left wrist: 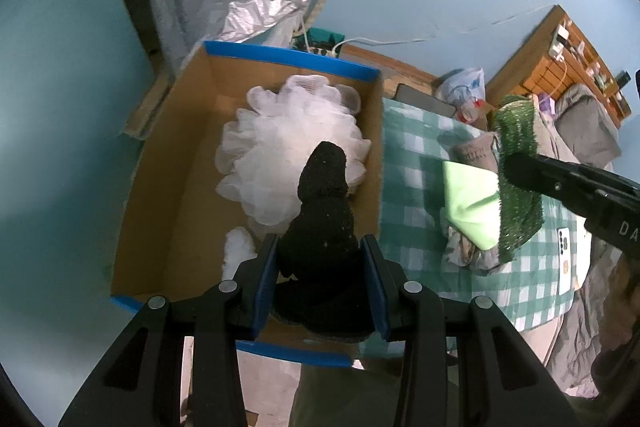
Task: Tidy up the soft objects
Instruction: 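Lift and carry the green pad and black glove with both tools over the box, then open both tools to drop the pad and glove into the box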
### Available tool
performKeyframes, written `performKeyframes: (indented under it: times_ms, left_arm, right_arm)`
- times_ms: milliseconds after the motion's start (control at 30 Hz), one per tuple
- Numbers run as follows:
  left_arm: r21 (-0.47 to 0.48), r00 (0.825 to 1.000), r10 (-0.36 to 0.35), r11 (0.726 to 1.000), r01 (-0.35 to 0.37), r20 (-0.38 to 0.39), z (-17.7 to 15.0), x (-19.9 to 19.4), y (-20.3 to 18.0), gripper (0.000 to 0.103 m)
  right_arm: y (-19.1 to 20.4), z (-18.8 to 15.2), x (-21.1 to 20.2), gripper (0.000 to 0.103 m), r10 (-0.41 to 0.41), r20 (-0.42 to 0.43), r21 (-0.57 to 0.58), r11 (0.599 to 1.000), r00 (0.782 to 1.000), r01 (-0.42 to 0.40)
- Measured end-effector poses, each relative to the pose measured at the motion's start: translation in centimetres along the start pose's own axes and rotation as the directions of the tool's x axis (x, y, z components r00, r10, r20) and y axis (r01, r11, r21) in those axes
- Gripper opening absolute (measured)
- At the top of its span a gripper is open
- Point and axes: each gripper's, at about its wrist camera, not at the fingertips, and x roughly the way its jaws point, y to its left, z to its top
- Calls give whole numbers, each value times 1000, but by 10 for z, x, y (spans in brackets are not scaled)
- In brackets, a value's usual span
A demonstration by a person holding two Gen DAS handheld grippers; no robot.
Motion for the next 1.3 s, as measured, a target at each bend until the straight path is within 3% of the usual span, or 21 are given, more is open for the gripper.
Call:
performKeyframes:
  times_ms: [567,1067,1300]
  left_arm:
    - [-34,999,53,998,-53,-8,4,9,55,41]
    - [-18,993,62,998,-64,-103,1,49,83,41]
    - [-5,993,65,998,-66,-102,-1,52,84,45]
  right_arm:
    - [57,18,58,17,53,-76,-69,996,996,-58]
    - [85,8,114,18,70,-176,-93,992,982,-88]
    - [86,7,119,28,55,-186,-101,992,981,-75]
